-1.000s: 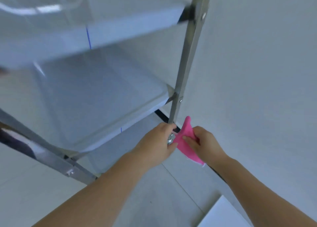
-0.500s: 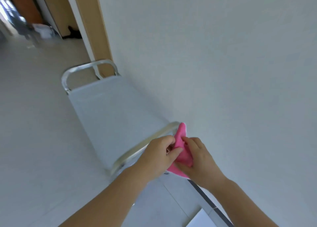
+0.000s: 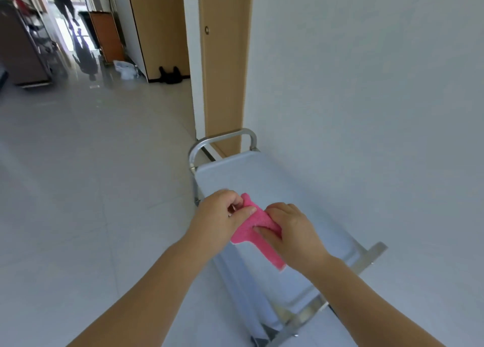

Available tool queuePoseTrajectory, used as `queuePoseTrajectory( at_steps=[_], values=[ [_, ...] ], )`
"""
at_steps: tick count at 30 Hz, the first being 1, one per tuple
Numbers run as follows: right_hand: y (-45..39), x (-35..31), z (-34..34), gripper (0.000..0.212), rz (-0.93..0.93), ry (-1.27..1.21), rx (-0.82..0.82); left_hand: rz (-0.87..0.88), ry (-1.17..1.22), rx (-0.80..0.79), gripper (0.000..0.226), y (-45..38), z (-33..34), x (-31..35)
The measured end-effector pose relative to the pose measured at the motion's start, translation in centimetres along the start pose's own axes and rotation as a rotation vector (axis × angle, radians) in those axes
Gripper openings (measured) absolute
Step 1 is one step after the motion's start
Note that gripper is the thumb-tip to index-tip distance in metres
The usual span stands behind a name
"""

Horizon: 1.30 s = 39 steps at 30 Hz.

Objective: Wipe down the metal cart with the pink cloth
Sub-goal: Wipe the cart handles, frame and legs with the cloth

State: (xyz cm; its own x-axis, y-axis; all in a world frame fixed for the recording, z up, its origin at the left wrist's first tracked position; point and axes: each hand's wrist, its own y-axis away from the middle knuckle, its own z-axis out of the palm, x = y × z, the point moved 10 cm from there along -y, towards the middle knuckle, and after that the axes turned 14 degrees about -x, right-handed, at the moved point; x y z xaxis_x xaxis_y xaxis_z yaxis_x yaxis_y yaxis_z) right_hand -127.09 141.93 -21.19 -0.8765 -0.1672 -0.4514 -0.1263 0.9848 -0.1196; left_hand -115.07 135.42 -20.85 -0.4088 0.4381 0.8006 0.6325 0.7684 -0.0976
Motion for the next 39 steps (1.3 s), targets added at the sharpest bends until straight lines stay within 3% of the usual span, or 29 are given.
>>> queuePoseTrajectory(
  at_steps=[4,9,14,24,32,39],
  values=[
    [-6.7,-4.2,3.4,0.019,0.076,-0.106,-0.079,0.002,-0.096,-0.076,0.017,-0.9,-7.4,-4.6],
    [-14.1,-5.1,6.3,0.017,0.104,-0.18,-0.147,0.001,0.021,-0.07,0.019,-4.7,-12.5,-10.2],
    [-21.3,-2.4,8.6,0.016,0.109,-0.281,-0.156,-0.006,-0.001,-0.169,0.016,-11.8,-14.1,-14.9],
    [-39.5,7.0,8.1,0.009,0.148,-0.436,-0.042,0.041,-0.159,-0.31,0.021,-33.4,-17.9,-21.0],
    [-48.9,14.9,5.9,0.016,0.387,-0.383,0.067,0.159,-0.117,-0.462,0.024,-47.5,-18.1,-23.0],
    [-52.0,21.0,6.8,0.03,0.829,-0.325,0.216,0.313,-0.047,-0.645,0.023,-56.7,-17.4,-26.6]
  ],
)
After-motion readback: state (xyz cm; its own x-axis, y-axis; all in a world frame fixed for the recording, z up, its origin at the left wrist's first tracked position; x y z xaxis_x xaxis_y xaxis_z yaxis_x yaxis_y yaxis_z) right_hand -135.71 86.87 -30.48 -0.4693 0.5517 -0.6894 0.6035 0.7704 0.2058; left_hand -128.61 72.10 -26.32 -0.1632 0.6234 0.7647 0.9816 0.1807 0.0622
